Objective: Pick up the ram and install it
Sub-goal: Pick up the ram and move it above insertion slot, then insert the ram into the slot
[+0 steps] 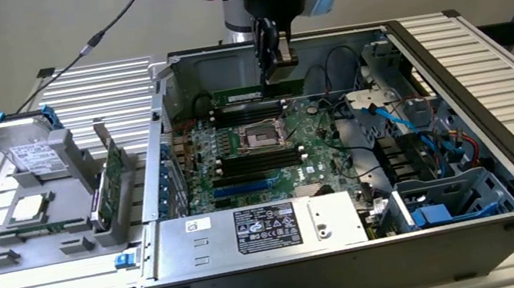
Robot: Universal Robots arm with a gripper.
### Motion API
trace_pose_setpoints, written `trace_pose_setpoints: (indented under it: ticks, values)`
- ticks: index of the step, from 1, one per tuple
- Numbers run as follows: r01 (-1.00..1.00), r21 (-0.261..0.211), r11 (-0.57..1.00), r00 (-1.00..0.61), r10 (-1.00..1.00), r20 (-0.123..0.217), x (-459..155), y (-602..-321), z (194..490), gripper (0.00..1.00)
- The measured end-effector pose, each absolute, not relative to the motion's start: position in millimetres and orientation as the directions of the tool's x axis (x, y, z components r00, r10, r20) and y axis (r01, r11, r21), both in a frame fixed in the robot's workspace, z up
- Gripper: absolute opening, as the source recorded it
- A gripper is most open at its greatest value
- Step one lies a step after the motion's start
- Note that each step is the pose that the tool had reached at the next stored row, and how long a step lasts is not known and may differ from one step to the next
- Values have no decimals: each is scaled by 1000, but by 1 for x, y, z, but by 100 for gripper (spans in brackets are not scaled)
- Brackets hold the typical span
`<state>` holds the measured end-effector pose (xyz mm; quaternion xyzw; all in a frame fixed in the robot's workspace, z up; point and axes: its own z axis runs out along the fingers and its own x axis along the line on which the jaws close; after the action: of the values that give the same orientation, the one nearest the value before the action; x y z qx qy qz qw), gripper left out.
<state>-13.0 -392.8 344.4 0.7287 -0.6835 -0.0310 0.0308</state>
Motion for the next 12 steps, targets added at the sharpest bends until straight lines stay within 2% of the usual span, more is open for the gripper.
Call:
trace_pose_setpoints:
  ticks: [12]
  values:
    - [-994, 87, -64, 64, -998, -3, -13, -393, 344, 14]
